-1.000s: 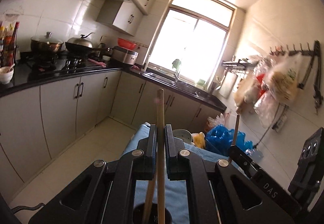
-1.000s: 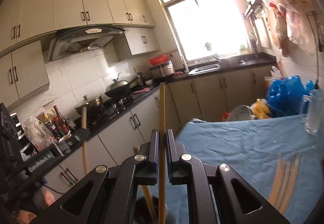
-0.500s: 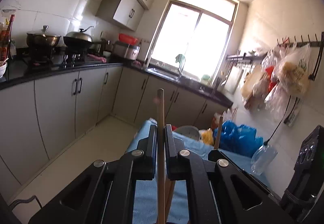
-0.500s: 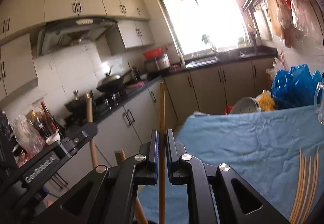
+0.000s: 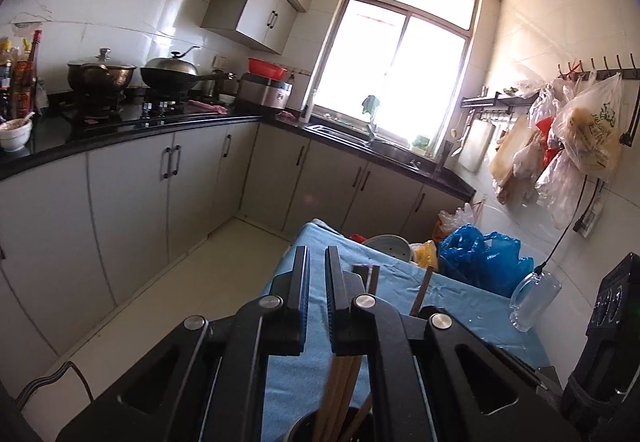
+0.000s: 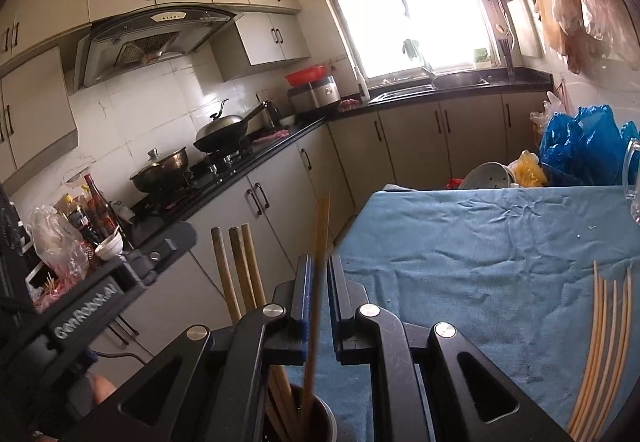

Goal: Organize utensils
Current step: 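Open the right gripper into the holder while the left gripper releases its chopstick, then grasp a chopstick with the left gripper while the right gripper grasps another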

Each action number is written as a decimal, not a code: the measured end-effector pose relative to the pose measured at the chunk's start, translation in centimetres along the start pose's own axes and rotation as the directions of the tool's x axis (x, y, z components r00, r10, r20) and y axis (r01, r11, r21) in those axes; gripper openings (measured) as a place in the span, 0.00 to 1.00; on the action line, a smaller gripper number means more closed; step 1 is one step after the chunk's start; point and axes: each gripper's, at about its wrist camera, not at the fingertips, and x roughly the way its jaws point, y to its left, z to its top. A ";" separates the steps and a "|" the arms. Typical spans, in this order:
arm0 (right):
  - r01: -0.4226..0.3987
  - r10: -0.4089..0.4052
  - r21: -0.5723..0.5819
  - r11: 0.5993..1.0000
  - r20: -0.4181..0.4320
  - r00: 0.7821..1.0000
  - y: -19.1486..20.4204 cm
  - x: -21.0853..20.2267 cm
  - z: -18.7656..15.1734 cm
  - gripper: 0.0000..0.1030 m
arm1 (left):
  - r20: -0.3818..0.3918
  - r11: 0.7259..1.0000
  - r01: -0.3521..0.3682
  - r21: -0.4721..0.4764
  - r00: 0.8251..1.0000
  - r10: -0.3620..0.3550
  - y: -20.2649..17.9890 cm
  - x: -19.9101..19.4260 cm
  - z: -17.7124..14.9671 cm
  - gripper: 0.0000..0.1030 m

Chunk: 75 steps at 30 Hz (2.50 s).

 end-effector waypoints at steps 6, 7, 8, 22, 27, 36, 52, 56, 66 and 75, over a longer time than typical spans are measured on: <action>0.014 -0.015 0.002 1.000 0.019 1.000 -0.4 -2.3 -0.1 0.23 | 0.008 0.998 -0.049 -0.042 0.999 0.049 0.7 -4.2 -0.2 0.16; 0.018 -0.018 0.003 1.000 0.020 1.000 -0.6 -2.8 -0.3 0.26 | 0.012 0.998 -0.055 -0.044 0.998 0.055 0.7 -4.7 -0.3 0.24; 0.023 -0.023 0.007 1.000 0.020 1.000 -0.9 -3.2 -0.4 0.27 | 0.017 0.997 -0.062 -0.046 0.998 0.063 0.7 -5.5 -0.6 0.26; 0.188 -0.179 0.158 0.969 -0.069 0.981 -10.5 -10.4 -5.5 0.50 | -0.109 0.996 0.054 0.074 0.993 -0.046 -7.6 -8.2 -5.8 0.42; 0.322 -0.303 0.217 0.921 -0.119 0.946 -17.4 -14.3 -8.0 0.52 | -0.219 0.979 0.136 0.152 0.971 -0.101 -11.9 -7.0 -8.6 0.47; 0.416 -0.349 0.388 0.823 -0.234 0.908 -27.8 -17.7 -10.6 0.52 | -0.440 0.953 0.242 0.183 0.887 -0.141 -18.7 -1.1 -13.2 0.47; 0.317 -0.235 0.392 0.863 -0.245 0.941 -30.8 -14.5 -11.4 0.52 | -0.662 0.907 0.358 0.224 0.739 -0.128 -24.6 12.1 -21.4 0.21; 0.304 -0.229 0.396 0.866 -0.226 0.947 -31.2 -14.4 -11.4 0.52 | -0.657 0.899 0.361 0.247 0.744 -0.118 -25.0 12.8 -21.8 0.17; 0.300 -0.232 0.393 0.869 -0.213 0.949 -31.1 -14.4 -11.5 0.52 | -0.626 0.855 0.345 0.387 0.779 -0.032 -27.2 13.6 -22.5 0.08; 0.335 -0.258 0.346 0.876 -0.251 0.933 -30.7 -13.6 -10.9 0.49 | -0.659 0.896 0.302 0.326 0.752 -0.014 -24.8 12.9 -21.6 0.07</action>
